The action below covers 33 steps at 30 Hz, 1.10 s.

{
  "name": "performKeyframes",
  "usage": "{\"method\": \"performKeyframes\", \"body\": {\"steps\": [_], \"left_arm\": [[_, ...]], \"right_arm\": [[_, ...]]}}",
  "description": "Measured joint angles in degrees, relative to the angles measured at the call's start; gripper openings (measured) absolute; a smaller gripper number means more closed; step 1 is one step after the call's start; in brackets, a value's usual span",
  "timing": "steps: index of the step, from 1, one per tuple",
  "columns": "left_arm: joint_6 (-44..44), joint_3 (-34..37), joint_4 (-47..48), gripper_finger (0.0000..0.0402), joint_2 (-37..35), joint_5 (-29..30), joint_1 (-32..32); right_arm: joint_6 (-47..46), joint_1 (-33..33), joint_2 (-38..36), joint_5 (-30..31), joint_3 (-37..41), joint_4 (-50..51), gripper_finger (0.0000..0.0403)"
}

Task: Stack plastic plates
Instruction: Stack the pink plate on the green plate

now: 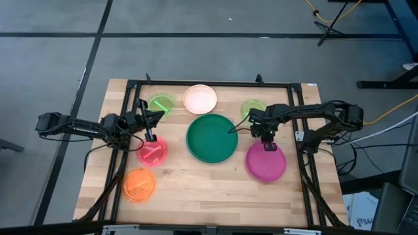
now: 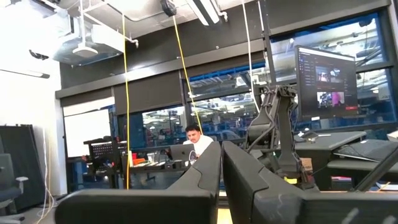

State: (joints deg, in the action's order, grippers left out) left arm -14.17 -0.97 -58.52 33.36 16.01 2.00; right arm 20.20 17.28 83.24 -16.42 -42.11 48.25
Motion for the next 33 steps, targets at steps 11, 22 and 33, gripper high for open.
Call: {"method": "performKeyframes", "body": {"steps": [11, 22, 33], "left_arm": [[0.02, 0.0, -0.02, 0.0009, 0.0, 0.0, 0.0], [0.02, 0.0, -0.02, 0.0009, 0.0, 0.02, 0.0], [0.14, 0.01, -0.02, 0.0009, 0.0, 0.0, 0.0]], "right_arm": [[-1.95, -0.07, 0.0, -4.18, -7.61, 3.01, 0.0001], [-9.0, -0.04, -0.04, -6.39, -16.01, 1.98, 0.0001], [-17.57, 0.0, -0.04, -0.77, -19.1, -10.14, 0.0001]]}}
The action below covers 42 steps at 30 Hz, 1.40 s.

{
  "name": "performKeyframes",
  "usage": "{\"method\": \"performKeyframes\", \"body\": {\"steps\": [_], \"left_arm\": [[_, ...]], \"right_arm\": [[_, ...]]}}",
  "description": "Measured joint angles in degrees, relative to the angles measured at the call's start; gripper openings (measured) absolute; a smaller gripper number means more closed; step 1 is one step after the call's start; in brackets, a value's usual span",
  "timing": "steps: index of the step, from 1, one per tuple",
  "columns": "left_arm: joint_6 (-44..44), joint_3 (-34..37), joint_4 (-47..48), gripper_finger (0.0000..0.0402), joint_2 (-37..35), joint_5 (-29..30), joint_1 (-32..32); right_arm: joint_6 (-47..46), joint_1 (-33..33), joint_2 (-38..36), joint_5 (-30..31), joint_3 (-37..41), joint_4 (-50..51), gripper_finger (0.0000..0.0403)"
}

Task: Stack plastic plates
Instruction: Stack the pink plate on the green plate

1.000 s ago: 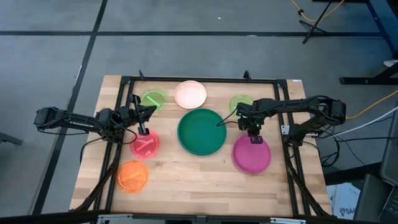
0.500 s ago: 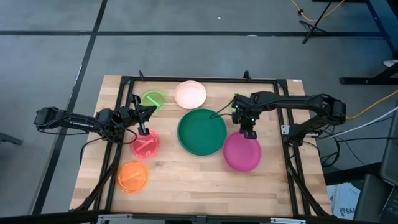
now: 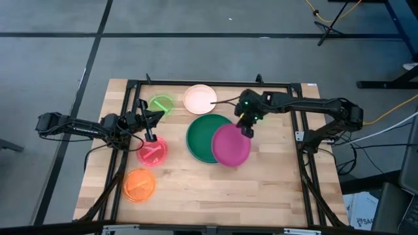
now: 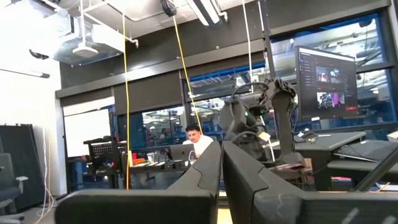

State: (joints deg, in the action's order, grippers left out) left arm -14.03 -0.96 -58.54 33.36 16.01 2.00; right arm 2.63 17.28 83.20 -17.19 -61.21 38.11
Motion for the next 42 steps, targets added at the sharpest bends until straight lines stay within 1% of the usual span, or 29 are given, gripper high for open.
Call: {"method": "performKeyframes", "body": {"steps": [10, 15, 20, 26, 32, 37, 40, 42], "left_arm": [[0.01, -0.01, -0.02, 0.0009, 0.0, 0.0, 0.0], [0.01, 0.0, -0.02, 0.0009, 0.0, 0.0, 0.0], [0.16, 0.01, -0.42, 0.0009, 0.0, -0.34, 0.0], [0.4, 0.01, -0.66, 0.0009, 0.0, -0.44, -0.02], [0.38, 0.01, -0.66, 0.0009, 0.0, -0.44, -0.02], [0.38, 0.01, -0.66, 0.0009, 0.0, -0.44, -0.02], [0.38, 0.01, -0.66, 0.0009, 0.0, -0.44, -0.02], [0.38, 0.01, -0.66, 0.0009, 0.0, -0.44, -0.02]], "right_arm": [[0.01, 0.0, 0.0, 6.17, 0.0, -12.03, 0.0001], [0.2, 0.0, 0.39, 7.13, -0.01, -16.54, 0.0001], [0.2, 0.0, 3.55, 7.67, -0.04, -19.83, 0.0001], [0.22, 0.0, 8.79, 7.63, -0.04, -21.2, 0.0001], [0.81, 0.0, 12.43, 7.77, -0.04, -21.41, 0.0001], [0.39, 0.0, 13.64, 11.66, -0.04, -21.79, 0.0001], [0.42, 0.02, 13.6, 11.65, -0.04, -22.12, 0.0002], [0.4, 0.02, 13.6, 11.65, -0.04, -22.13, 0.0009]]}}
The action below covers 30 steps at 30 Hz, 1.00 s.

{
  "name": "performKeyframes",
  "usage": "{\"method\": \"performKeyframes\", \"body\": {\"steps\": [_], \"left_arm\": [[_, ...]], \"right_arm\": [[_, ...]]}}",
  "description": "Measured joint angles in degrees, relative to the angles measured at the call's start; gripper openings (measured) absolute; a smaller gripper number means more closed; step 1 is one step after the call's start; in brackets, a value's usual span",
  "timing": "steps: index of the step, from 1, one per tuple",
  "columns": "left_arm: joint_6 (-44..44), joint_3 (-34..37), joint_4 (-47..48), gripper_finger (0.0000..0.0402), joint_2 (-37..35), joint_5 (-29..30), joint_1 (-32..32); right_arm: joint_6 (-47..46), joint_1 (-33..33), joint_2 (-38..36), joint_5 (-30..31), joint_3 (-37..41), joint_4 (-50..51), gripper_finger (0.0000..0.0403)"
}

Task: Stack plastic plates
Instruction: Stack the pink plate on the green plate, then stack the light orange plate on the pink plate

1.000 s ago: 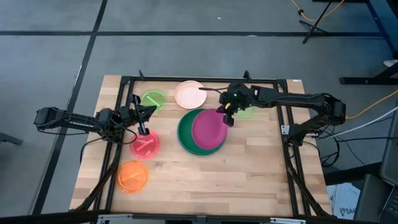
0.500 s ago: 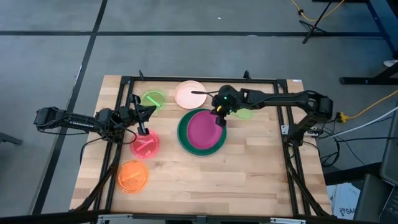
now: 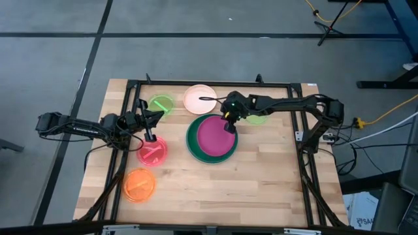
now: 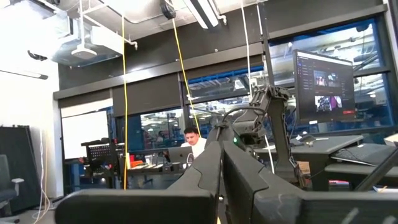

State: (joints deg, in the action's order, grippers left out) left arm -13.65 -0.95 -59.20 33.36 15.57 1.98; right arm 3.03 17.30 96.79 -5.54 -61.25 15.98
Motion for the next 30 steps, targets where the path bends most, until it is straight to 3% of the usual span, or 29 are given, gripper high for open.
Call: {"method": "performKeyframes", "body": {"steps": [12, 21, 30], "left_arm": [[-0.02, 0.0, 0.02, 0.0009, 0.0, 0.0, 0.0], [0.0, 0.0, 0.09, 0.0009, 0.0, 0.0, 0.0], [-0.02, 0.0, 0.08, 0.0009, 0.0, 0.0, -0.02]], "right_arm": [[0.45, 0.05, 0.04, 2.22, 0.02, -0.48, 0.0101], [-2.25, 1.78, -0.17, 13.51, 0.02, -8.04, 0.0108], [-7.23, 7.74, 1.11, 12.57, 0.07, -9.99, 0.0108]]}}
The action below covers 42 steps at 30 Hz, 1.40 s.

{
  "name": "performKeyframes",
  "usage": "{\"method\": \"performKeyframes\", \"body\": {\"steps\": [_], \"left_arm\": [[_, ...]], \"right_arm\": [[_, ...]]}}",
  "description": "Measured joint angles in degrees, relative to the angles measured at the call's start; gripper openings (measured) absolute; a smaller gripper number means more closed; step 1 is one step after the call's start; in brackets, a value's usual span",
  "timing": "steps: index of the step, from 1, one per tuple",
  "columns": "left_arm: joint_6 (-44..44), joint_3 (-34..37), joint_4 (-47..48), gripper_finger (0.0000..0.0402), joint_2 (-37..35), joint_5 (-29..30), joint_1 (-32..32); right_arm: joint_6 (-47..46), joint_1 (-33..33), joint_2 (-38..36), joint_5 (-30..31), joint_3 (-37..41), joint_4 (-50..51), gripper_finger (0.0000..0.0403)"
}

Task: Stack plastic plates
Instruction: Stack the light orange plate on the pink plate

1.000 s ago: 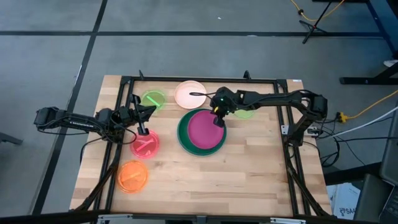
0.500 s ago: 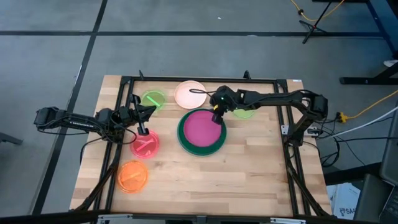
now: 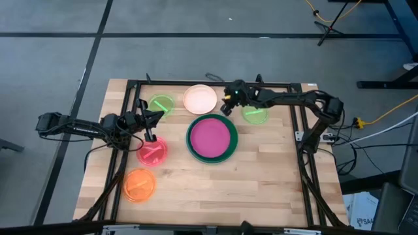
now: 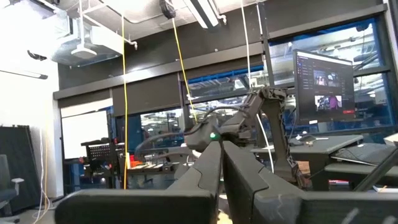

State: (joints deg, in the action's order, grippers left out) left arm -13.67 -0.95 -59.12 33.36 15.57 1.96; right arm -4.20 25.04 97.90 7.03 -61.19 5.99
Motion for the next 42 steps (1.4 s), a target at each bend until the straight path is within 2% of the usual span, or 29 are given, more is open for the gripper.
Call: {"method": "performKeyframes", "body": {"steps": [8, 15, 19, 22, 28, 35, 42], "left_arm": [[-0.48, 0.0, -0.08, 0.0009, 0.0, -0.02, 0.04], [-0.5, 0.0, -0.06, 0.0009, 0.0, -0.04, 0.04], [-0.48, 0.0, -0.08, 0.0009, 0.0, -0.06, 0.04], [-0.44, 0.0, -0.06, 0.0009, 0.0, -0.04, 0.04], [-0.46, 0.0, -0.06, 0.0009, 0.0, -0.02, 0.04], [-0.46, 0.0, -0.06, 0.0009, 0.0, -0.02, 0.04], [-0.47, 0.0, -0.06, 0.0009, 0.0, 0.0, 0.06]], "right_arm": [[-3.05, 6.28, 3.62, -8.07, -0.8, -2.19, 0.0111], [-2.71, 6.97, 10.86, -16.14, -8.8, 1.75, 0.0179], [-2.63, 7.09, 15.45, -12.71, -15.72, 7.32, 0.0202], [-2.61, 7.92, 18.59, -11.73, -21.17, 12.94, 0.0201], [-2.94, 9.92, 24.07, -16.36, -28.74, 21.56, 0.018], [-4.67, 11.88, 27.81, -25.43, -31.33, 21.23, 0.017], [-4.66, 12.53, 28.49, -25.64, -31.45, 20.91, 0.017]]}}
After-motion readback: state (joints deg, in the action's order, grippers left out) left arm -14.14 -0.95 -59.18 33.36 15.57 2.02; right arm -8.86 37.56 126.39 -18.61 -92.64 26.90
